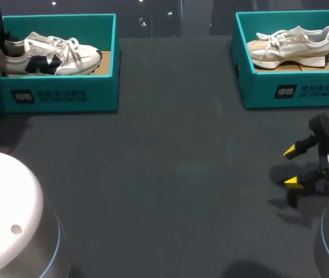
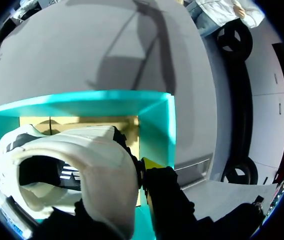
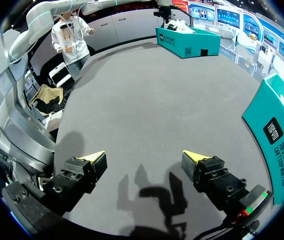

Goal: Take the shoe out of the shoebox, open the shoe tongue, remove and reinsert the insole, then place the shoe into the shoebox

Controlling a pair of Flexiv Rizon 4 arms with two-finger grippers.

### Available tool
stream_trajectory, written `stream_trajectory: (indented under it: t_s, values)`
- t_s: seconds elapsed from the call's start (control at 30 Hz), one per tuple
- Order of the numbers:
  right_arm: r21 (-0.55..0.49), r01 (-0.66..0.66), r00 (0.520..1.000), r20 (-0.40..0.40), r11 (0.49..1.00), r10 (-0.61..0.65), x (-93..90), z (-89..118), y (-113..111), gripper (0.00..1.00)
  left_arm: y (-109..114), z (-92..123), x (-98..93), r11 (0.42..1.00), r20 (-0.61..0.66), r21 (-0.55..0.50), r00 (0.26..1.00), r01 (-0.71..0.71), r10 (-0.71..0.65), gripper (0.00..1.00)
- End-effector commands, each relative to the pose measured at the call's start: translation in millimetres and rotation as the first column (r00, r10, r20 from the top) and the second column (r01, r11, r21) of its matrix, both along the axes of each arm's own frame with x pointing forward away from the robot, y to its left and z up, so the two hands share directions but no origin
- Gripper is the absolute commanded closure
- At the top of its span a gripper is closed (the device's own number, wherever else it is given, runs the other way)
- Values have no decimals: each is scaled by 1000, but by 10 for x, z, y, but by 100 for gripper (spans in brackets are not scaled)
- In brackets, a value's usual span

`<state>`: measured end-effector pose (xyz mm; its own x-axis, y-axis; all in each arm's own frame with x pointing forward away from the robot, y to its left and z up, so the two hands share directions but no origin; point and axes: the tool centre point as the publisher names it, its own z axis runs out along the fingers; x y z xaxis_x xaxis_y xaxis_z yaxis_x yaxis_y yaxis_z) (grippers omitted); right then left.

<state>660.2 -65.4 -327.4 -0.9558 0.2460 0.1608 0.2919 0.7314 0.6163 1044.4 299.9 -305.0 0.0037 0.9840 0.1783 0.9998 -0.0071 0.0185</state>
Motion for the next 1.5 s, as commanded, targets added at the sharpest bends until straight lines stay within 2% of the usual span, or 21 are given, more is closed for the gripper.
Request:
stream_trajectory:
  t_s: [0.03,0.6,0.9,1.13,1.17,1.2,1.23,1.27,1.37,1.4,1.43,1.5]
  values:
    - [-4,2,1000,2,1000,-2,-21,7,4,0,-67,-127,26,1000,2,10,1000,1,-1,100]
    - [-4,2,1000,2,1000,-2,-21,7,4,0,-217,-481,-109,997,-17,39,998,66,-66,100]
    - [-4,2,1000,2,1000,-2,-21,7,4,0,-228,-703,-102,996,-17,44,997,76,-75,100]
    - [-4,2,1000,2,1000,-2,-21,7,4,0,-218,-798,-99,997,-19,22,998,67,-67,100]
    - [-4,2,1000,2,1000,-2,-21,7,4,0,-215,-806,-102,998,-19,19,998,67,-66,95]
    - [-4,2,1000,2,1000,-2,-21,7,4,0,-213,-812,-103,998,-22,10,998,63,-63,78]
    - [-4,2,1000,2,1000,-2,-21,7,4,0,-210,-815,-103,998,-24,6,998,61,-60,67]
    - [-4,2,1000,2,1000,-2,-21,7,4,0,-206,-818,-101,998,-25,2,998,58,-58,62]
    - [-4,2,1000,2,1000,-2,-21,7,4,0,-189,-793,-90,999,-25,-17,998,50,-50,55]
    - [-4,2,1000,2,1000,-2,-21,7,4,0,-188,-774,-88,999,-23,-25,999,46,-46,50]
    - [-4,2,1000,2,1000,-2,-21,7,4,0,-188,-753,-88,999,-21,-33,999,44,-44,37]
    - [-4,2,1000,2,1000,-2,-21,7,4,0,-190,-709,-89,998,-18,-48,999,38,-39,20]
